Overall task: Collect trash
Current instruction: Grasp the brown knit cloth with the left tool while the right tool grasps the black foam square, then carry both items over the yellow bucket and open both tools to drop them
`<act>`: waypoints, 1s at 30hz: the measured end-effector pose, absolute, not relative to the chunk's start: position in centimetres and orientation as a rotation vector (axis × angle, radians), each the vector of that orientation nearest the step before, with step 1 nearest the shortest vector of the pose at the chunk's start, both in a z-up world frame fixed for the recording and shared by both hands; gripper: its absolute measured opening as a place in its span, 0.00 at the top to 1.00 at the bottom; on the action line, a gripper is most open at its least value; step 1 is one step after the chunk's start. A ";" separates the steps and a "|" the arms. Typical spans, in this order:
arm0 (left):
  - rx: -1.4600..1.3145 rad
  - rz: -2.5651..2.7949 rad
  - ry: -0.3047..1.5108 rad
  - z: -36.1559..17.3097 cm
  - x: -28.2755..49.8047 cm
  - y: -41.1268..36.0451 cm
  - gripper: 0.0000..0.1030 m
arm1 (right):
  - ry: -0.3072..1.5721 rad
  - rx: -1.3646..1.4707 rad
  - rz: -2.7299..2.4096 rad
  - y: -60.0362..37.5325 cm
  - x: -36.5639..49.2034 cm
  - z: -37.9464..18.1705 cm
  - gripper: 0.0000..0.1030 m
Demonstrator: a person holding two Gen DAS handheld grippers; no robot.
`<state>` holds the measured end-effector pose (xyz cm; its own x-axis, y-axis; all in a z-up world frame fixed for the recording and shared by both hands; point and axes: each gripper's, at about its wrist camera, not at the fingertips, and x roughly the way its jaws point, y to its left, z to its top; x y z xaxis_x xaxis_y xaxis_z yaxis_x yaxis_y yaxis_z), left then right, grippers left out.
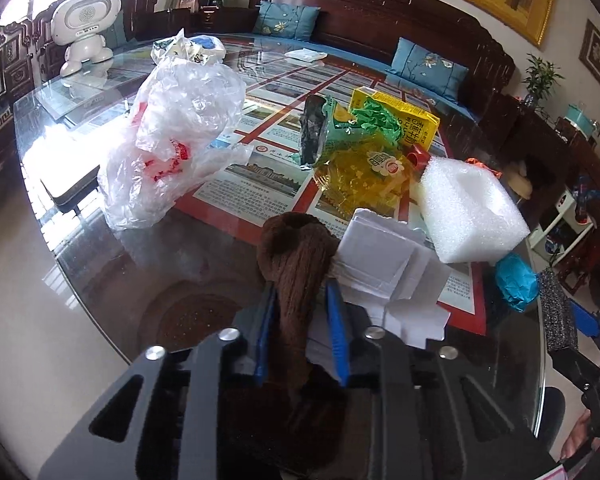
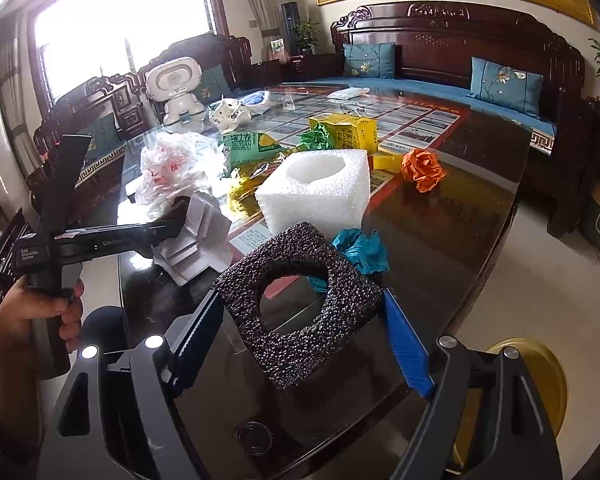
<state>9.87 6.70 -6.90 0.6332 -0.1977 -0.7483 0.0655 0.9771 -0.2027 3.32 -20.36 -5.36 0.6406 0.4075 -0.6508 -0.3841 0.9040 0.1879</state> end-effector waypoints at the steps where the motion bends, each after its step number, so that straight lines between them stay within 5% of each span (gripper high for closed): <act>1: -0.159 -0.152 0.871 -6.9 9.8 6.6 0.85 | 0.751 0.035 0.452 -20.4 3.3 -5.4 0.25; 5: -0.152 -0.145 0.850 -6.5 9.1 6.4 0.93 | 0.756 0.039 0.457 -20.4 3.3 -5.5 0.25; 20: -0.050 -0.102 0.628 1.0 6.8 4.9 0.93 | 0.712 0.070 0.437 -21.7 3.4 -4.5 0.25; 30: 0.004 -0.454 0.629 3.1 5.9 -6.0 0.93 | 0.658 0.093 0.295 -28.6 1.3 -2.0 0.25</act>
